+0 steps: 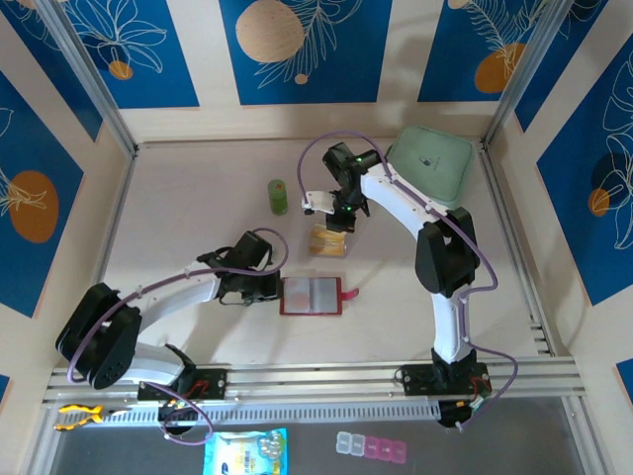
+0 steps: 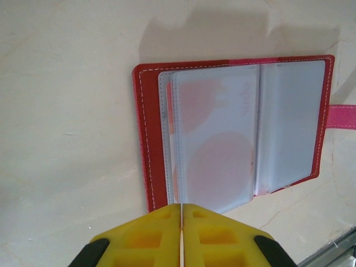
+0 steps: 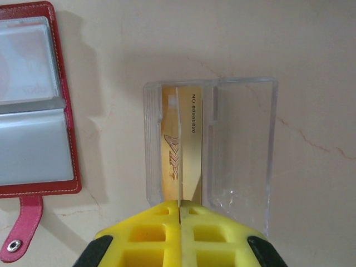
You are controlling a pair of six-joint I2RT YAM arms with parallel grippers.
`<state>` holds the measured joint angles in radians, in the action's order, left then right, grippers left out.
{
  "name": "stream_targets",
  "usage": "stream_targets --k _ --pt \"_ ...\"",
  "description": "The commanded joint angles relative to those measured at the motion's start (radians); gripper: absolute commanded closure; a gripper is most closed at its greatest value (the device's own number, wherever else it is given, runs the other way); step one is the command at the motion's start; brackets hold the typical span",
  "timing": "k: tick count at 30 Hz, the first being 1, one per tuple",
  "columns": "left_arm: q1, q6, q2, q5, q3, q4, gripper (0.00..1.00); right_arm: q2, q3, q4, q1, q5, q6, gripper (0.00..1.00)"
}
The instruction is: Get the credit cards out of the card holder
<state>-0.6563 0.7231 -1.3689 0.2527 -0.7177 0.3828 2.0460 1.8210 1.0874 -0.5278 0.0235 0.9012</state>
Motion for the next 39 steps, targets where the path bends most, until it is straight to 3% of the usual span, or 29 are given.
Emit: stream_targets --k 1,9,17,22,31,39 --pt "0.010 -0.016 0.016 -0.012 0.013 0.015 0.90 0.015 -0.018 0.003 0.009 -0.004 0.021 1.00" --pt "0.010 -0.015 0.017 -0.012 0.014 0.017 0.90 -0.007 -0.037 -0.019 0.017 0.025 0.002 0.88" --pt "0.009 -0.019 0.007 -0.009 0.011 0.011 0.90 -0.101 -0.095 -0.063 0.012 0.025 -0.057 0.88" --pt "0.010 -0.022 0.000 -0.009 0.008 0.006 0.90 -0.179 -0.153 -0.119 -0.001 -0.026 -0.172 0.89" --pt "0.012 -0.027 -0.032 0.009 0.011 -0.017 0.91 -0.349 -0.376 -0.341 -0.072 -0.130 -0.599 0.89" --pt "0.010 -0.027 -0.054 0.025 0.024 -0.046 0.91 -0.446 -0.556 -0.493 -0.102 -0.111 -1.143 0.88"
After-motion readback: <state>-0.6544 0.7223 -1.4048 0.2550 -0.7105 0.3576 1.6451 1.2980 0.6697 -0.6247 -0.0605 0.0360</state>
